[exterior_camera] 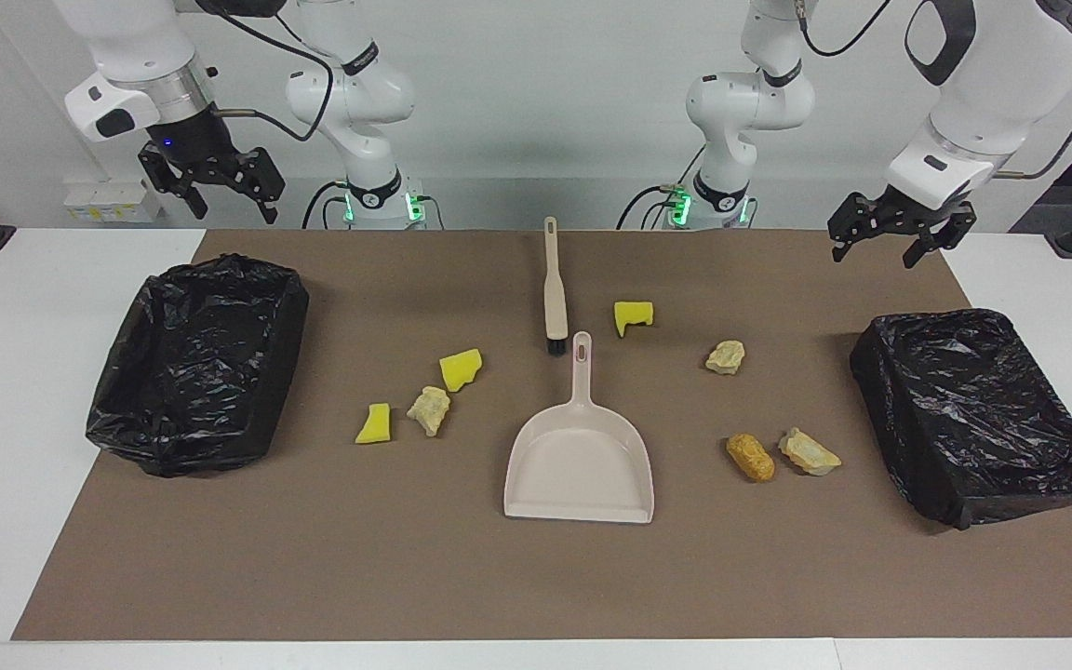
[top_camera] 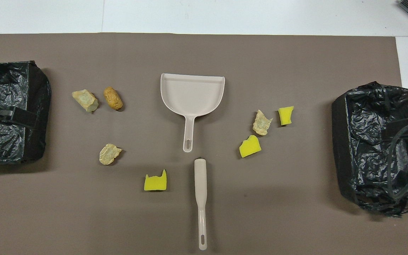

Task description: Sweep and dump trash in bin

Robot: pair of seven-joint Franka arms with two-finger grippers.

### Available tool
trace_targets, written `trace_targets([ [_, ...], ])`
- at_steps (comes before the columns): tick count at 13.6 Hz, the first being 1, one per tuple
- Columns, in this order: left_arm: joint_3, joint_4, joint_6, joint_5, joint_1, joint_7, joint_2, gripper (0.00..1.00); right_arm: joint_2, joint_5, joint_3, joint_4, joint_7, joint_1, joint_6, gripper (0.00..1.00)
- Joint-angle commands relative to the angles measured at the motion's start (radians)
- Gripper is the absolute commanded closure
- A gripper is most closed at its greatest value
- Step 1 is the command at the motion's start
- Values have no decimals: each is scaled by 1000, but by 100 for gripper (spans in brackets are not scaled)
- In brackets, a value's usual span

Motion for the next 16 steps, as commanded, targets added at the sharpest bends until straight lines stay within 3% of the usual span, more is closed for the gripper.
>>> trace_targets([
  [1,-6,25,6,-12,16,12,16,0,-14,20,-7,9,13,-13,15,0],
  [3,-6,22,8,-12,16,10,15,0,-11,12,2,6,3,-10,40,0],
  [9,-6,0,9,-15,15,18,7,0,89,11,0,118,-14,-26,-61,0],
  [16,-13,-63,33,-35,-5,10,-4,0,62,3,2,69,-20,-14,-25,0],
])
